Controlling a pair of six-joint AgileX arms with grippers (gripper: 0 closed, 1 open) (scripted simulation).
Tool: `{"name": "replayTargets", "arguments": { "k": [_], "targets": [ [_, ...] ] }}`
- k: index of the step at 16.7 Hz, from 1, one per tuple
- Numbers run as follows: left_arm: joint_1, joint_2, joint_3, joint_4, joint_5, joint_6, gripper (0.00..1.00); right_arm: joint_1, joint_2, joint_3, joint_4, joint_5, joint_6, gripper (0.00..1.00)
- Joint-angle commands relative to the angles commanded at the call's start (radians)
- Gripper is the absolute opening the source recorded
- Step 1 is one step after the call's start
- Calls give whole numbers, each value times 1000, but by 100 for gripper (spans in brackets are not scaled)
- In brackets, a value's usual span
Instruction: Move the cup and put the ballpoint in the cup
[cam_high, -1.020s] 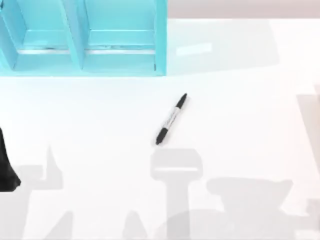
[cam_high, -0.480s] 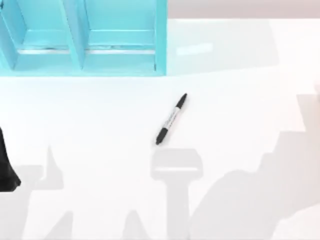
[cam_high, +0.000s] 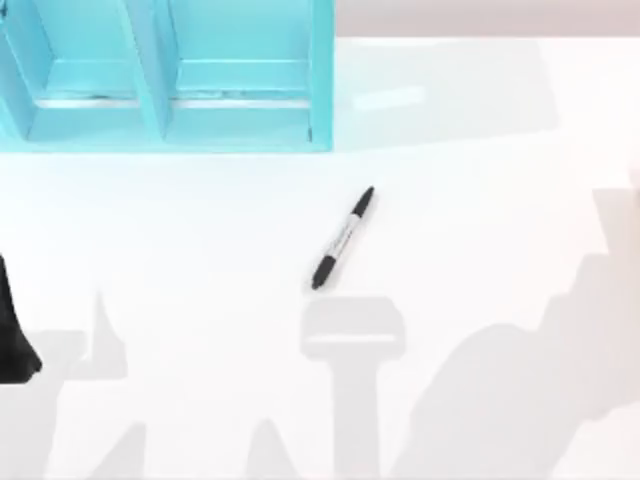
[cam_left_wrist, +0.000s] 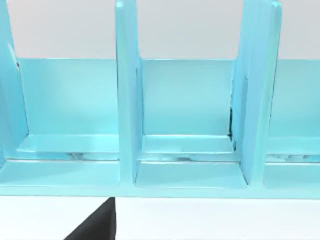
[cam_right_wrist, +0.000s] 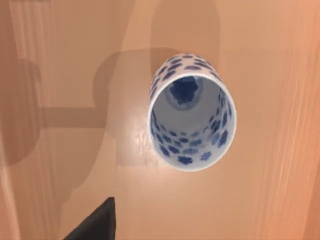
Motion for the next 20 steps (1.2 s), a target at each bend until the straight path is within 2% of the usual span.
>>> {"name": "replayTargets", "arguments": {
  "k": [3, 9, 15, 20],
  "targets": [
    [0, 0, 0, 0, 0, 0, 100, -1, 14, -64, 70, 0, 3, 100],
    [0, 0, 0, 0, 0, 0, 100, -1, 66, -270, 342, 0, 3, 100],
    [0, 0, 0, 0, 0, 0, 100, -2, 76, -299, 373, 0, 2, 100],
    [0, 0, 0, 0, 0, 0, 100, -2, 76, -299, 373, 0, 2, 62]
  ]
}}
